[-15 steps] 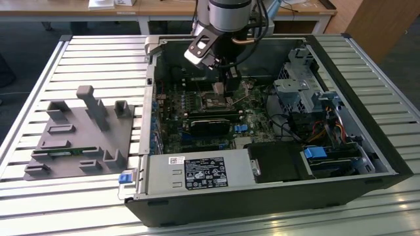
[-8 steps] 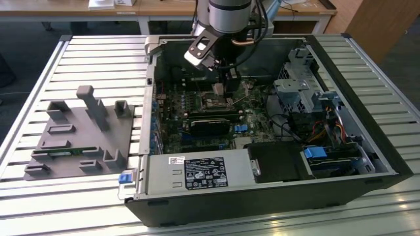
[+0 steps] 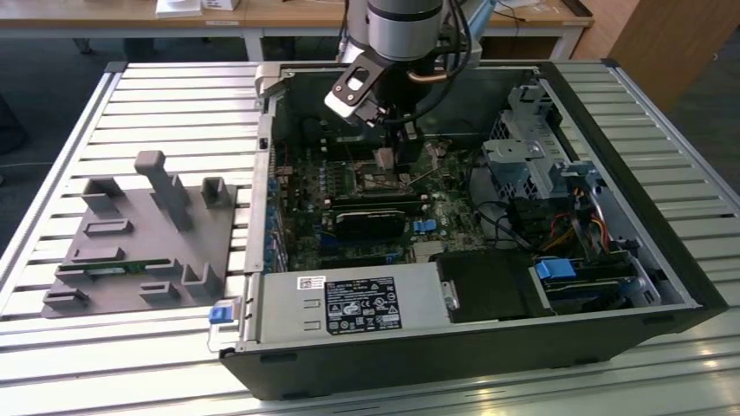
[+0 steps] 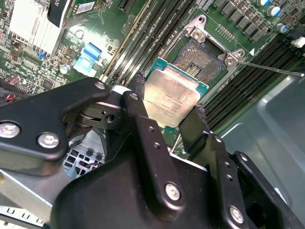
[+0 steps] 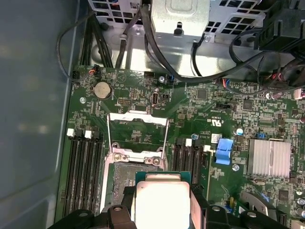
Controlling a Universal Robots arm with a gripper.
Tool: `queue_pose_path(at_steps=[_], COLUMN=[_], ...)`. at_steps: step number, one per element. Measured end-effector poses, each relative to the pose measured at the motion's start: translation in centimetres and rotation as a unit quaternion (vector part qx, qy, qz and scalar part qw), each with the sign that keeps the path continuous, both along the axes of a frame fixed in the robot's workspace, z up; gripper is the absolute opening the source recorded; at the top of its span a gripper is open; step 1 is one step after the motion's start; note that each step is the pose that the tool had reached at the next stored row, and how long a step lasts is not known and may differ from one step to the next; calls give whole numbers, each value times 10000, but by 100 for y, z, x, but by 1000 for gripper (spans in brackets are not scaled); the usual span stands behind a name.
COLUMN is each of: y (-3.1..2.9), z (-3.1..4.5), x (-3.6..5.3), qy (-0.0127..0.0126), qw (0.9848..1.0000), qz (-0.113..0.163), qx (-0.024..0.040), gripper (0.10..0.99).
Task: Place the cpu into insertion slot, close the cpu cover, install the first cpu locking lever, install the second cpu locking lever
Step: 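Place the cpu into insertion slot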
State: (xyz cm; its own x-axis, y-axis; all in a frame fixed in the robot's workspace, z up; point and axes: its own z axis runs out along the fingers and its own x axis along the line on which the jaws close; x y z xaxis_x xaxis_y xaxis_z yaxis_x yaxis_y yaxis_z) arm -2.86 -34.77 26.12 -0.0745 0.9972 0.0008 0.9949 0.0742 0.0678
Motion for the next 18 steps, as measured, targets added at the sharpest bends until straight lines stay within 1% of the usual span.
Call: queue_pose_path(at_steps=[9, 13, 18], y=[6, 8, 47], z=[-26, -40, -97], x=[0, 0, -2], qy=[1, 0, 0], qw=[10000, 10000, 10000], qz=[-27, -32, -57], qx=[-3, -21, -25], gripper=[537, 537, 537])
